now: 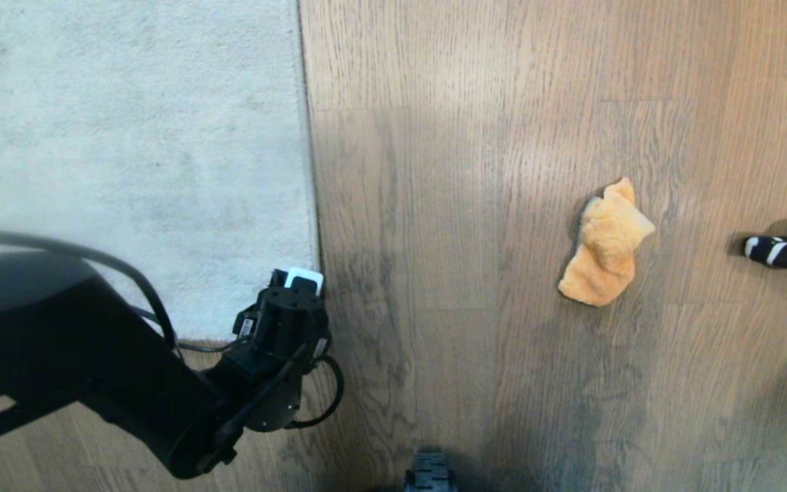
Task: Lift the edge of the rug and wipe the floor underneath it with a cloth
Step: Lift up the carpet
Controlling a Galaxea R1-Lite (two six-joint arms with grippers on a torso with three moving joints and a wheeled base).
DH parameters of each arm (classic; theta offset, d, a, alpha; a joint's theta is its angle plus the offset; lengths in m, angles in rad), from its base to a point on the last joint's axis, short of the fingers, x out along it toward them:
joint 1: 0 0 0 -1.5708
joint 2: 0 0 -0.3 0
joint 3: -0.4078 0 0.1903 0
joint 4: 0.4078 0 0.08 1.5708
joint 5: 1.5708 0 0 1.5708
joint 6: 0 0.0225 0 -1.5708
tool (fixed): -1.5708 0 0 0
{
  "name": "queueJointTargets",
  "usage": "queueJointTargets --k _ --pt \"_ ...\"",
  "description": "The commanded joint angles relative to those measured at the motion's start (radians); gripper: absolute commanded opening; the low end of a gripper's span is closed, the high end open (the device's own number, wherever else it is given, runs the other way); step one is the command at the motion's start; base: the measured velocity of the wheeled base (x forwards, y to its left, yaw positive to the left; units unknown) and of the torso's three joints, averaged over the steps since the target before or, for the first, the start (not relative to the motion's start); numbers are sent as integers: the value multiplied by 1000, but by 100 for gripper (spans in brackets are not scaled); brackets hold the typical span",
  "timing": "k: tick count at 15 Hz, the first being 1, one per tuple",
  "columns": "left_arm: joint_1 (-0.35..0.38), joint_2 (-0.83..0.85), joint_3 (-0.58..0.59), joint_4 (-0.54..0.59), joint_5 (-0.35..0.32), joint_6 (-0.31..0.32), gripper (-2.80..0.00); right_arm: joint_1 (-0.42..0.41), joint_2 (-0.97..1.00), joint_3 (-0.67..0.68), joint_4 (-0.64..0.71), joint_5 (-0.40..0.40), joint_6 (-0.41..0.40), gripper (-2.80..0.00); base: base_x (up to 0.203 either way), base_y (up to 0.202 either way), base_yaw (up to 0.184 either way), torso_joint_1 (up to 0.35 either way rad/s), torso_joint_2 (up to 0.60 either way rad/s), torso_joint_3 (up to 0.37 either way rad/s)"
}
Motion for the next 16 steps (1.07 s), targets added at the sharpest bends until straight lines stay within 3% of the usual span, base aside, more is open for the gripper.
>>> queueJointTargets --k 1,16 --pt "8 -11 18 -1 32 26 0 0 0 0 -1 0 0 -280 0 0 0 0 0 0" --pt "108 -39 73 -25 41 79 0 0 0 0 -1 0 0 -280 0 0 0 0 0 0"
